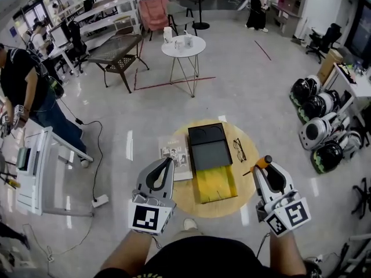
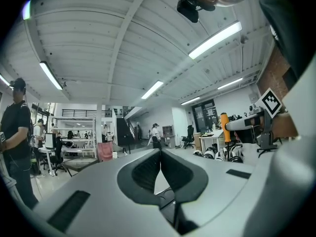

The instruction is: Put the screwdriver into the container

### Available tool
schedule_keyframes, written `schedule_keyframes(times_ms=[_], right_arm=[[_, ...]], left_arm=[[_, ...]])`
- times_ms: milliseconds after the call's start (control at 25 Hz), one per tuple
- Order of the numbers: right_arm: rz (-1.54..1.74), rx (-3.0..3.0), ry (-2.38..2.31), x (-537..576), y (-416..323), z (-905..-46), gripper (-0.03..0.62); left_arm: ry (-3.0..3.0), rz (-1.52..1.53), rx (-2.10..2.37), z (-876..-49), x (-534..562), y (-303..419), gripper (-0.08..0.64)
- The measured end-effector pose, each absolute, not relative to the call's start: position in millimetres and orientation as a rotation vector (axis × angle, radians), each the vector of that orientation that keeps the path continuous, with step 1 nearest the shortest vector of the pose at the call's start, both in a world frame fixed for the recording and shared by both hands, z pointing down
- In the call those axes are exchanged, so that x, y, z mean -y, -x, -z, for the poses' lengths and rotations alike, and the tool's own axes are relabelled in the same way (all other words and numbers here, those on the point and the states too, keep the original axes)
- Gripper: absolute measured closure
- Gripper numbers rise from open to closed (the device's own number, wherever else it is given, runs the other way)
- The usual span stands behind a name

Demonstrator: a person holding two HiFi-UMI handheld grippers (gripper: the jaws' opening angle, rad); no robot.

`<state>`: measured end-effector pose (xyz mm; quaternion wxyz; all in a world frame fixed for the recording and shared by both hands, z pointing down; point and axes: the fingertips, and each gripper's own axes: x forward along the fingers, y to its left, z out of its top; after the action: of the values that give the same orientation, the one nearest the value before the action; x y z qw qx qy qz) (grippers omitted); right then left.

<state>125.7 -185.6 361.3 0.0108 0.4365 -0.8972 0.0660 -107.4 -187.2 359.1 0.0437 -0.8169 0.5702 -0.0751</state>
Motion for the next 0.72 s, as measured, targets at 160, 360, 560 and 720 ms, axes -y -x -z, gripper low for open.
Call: schedule_keyframes(times_ms=[160,360,560,720], right_arm=[[-0.207,2.784,-1.367,196.7,-110.9,-364.0,0.472],[-0.2,2.766,-1.368,210.8,-85.4,-364.3,0.472],[-0.193,2.738,-1.393,222.2,-66.8,-371.8,0.471],[-0.212,2.716,-1.427,225.6,-58.3,-379.2,0.472]], left_arm=[[2.511,0.205,-1.73,-361.9,200.9,120.5,0.543],[2.538,0.188,-1.732,-368.7,217.0,144.0,0.543],[2.568,0.175,-1.697,-374.9,233.5,159.0,0.543],[2.591,0.176,-1.653,-377.3,244.0,164.3,0.543]])
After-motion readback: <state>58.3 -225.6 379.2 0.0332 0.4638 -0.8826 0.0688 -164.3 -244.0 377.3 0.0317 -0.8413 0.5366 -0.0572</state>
